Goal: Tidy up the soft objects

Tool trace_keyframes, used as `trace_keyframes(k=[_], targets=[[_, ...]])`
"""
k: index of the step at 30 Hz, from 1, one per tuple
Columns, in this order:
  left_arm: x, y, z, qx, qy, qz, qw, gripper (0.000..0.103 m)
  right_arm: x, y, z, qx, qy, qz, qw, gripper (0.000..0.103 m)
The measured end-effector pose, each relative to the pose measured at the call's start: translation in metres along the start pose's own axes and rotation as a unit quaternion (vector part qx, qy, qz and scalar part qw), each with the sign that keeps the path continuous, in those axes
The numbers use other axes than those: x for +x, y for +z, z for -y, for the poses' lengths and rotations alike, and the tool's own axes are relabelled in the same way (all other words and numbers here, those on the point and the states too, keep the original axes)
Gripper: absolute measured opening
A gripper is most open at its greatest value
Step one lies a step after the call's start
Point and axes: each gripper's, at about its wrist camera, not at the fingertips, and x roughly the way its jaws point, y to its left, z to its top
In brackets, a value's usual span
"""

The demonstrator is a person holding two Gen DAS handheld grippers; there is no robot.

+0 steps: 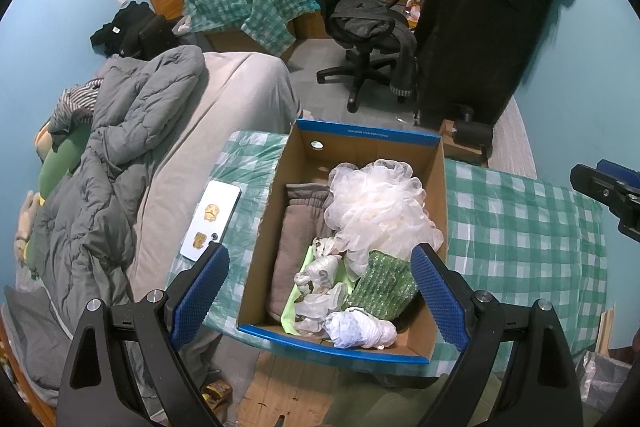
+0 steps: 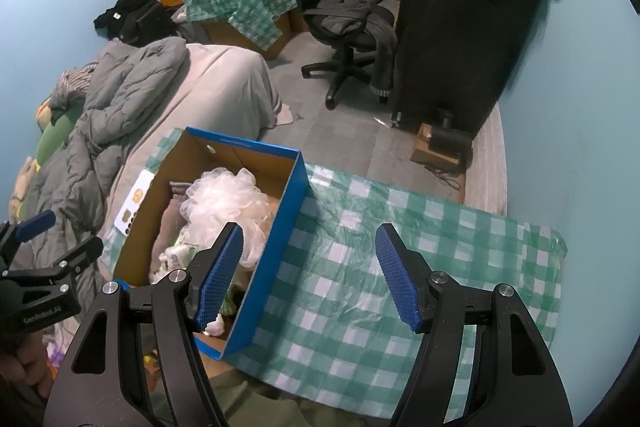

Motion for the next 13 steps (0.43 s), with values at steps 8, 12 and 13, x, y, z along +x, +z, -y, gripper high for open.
trace_keyframes(k=[8, 12, 13], targets=[[0.0013, 0.0003, -0.0009, -0.003, 0.002, -0.001, 1.0, 0.093, 0.0007, 0.0008, 0.0002, -0.001, 0.001, -0.001, 1.0, 0.068], [0.0013, 0.0005, -0.0008, -0.003, 0.002, -0.002, 1.0, 0.093, 0.0005, 0.0007, 0.0, 0.0, 0.001, -0.002, 1.0, 0.068], [0.0014, 0.0004, -0.0023, -0.003, 0.002, -0.003, 1.0, 0.093, 0.0001, 0.0004, -0.0003, 0.0, 0.001, -0.002, 1.0, 0.068]])
